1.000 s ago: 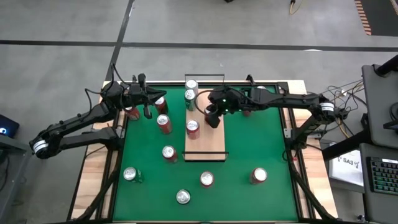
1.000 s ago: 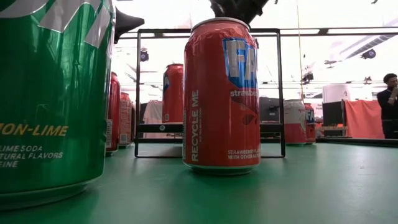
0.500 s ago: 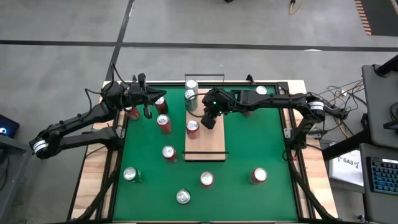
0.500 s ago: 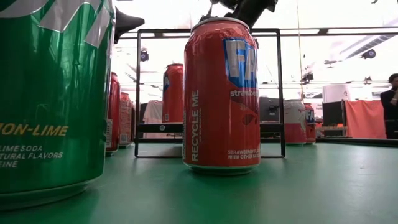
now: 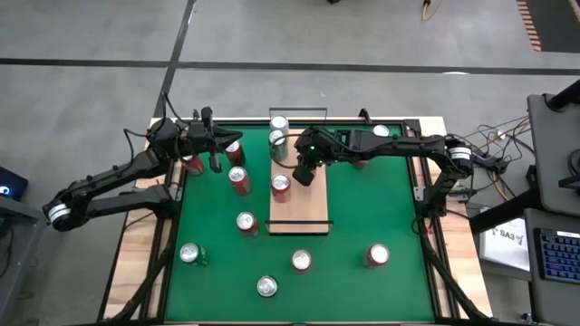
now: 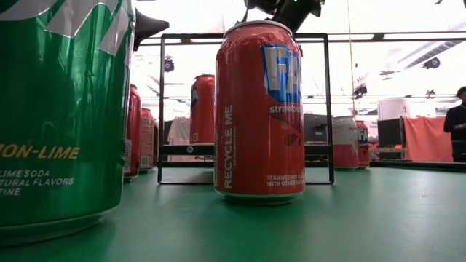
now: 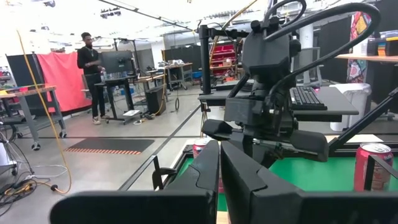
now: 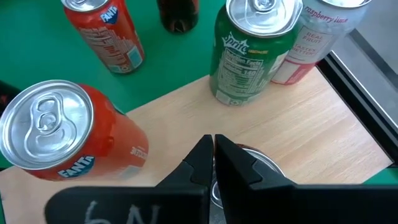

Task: Place canned beverage on shelf
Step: Put the right red soda can on the shelf

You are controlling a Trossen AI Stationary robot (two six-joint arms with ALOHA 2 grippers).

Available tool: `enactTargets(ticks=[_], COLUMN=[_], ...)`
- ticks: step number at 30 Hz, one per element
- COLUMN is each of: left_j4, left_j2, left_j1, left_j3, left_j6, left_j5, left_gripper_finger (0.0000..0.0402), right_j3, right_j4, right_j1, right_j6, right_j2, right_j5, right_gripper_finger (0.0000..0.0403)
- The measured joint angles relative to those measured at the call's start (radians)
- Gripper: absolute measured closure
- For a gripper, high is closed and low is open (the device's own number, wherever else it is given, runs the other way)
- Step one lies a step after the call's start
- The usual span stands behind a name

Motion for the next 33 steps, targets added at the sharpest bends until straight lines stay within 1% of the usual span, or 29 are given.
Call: enactTargets(ticks=[6, 11, 16, 26, 33], left_j4=[0.0, 0.0, 0.0, 0.0, -0.001], left_j2=[0.0, 0.0, 0.0, 0.0, 0.0], left_j1=[0.0, 0.0, 0.0, 0.0, 0.0], left_j3=[0.0, 0.0, 0.0, 0.0, 0.0], left_j6=[0.0, 0.0, 0.0, 0.0, 0.0], left_j5=[0.0, 0.0, 0.0, 0.0, 0.0], left_gripper_finger=[0.0402, 0.0402, 0.0402, 0.0402, 0.0402], right_j3=[0.0, 0.0, -0.002, -0.001, -0.001], right_j4=[-0.003, -0.004, -0.007, -0.057, -0.059], right_j1=[-0.001, -0.008, -0.008, -0.021, -0.021], right_j6=[0.002, 0.003, 0.004, 0.089, 0.135], right_j2=[0.001, 0.001, 0.001, 0.001, -0.002], right_j5=[0.051, 0.059, 0.129, 0.177, 0.181], right_gripper_finger=[0.0394, 0.0394, 0.0394, 0.0394, 0.0394])
